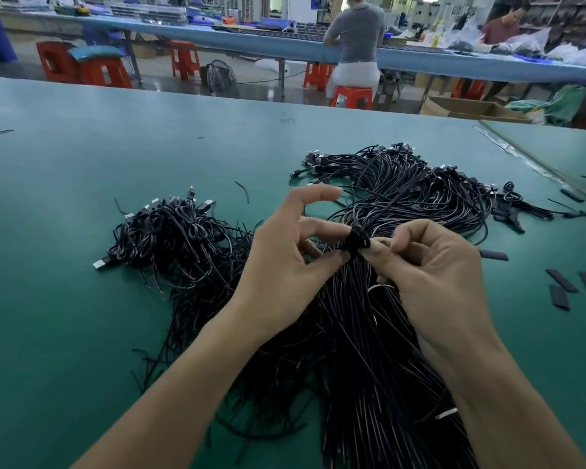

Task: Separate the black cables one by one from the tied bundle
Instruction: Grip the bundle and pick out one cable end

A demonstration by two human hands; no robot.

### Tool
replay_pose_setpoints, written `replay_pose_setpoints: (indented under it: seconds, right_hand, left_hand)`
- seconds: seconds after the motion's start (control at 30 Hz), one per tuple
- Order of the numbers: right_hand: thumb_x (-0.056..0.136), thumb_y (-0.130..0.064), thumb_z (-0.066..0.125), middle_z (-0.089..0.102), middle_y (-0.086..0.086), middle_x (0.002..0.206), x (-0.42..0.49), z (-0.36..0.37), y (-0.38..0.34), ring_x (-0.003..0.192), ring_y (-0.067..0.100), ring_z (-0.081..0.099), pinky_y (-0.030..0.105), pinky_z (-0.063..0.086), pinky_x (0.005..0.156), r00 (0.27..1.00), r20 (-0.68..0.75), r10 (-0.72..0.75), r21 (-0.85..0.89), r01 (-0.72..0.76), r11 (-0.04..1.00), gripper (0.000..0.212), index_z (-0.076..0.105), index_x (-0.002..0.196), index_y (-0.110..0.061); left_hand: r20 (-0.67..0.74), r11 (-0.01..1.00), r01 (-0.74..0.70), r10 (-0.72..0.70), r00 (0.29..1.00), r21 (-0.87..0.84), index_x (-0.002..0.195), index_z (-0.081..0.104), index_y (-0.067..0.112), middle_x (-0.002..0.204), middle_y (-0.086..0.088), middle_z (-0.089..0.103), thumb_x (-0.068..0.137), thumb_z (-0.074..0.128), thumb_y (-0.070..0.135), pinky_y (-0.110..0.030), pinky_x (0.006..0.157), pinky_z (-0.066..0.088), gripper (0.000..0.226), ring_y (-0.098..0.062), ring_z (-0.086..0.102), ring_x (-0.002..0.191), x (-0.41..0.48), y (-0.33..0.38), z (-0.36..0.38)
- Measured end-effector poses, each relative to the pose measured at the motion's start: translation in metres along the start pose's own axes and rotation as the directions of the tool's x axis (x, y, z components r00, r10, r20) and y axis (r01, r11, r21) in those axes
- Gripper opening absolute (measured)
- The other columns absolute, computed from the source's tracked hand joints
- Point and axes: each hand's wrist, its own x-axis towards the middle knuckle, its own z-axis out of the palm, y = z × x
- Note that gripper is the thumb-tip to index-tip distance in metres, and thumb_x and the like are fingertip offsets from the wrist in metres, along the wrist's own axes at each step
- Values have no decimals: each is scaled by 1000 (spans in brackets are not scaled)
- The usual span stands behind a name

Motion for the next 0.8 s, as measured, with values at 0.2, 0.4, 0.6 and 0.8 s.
replay_pose_setpoints:
  seconds: [0.2,0.4,0.6,0.8]
  right_hand:
    - [67,0,73,55,-1,56,0,6,-5,51,9,49,17,40,46,950,84,302,305,-313,899,32,47,66,-18]
    - [56,-6,71,54,0,58,1,6,-9,45,7,45,15,37,39,861,206,464,451,-505,736,31,46,66,-20]
    - [60,-8,73,63,2,64,2,4,-4,52,9,52,16,46,47,962,44,270,392,-265,881,27,49,68,-18]
    - [61,-10,76,70,2,70,-1,6,-4,56,6,62,15,49,52,983,48,175,280,-182,943,26,52,66,-19]
  left_hand:
    - [-32,823,-407,455,890,397,98,77,14,95,18,69,86,73,-2,-20,76,45,20,-11,57,86,-1,-4,-2]
    - [-42,768,-479,546,837,426,103,78,9,98,-5,57,95,63,6,-22,64,49,18,-16,59,81,-4,-9,-1]
    - [-19,993,-121,121,992,13,105,74,21,63,0,65,92,49,26,-30,52,53,28,-19,63,55,-7,4,2]
    - [32,961,149,-146,989,-233,87,76,17,79,-17,72,86,63,50,-53,68,59,35,-34,71,74,1,12,-1]
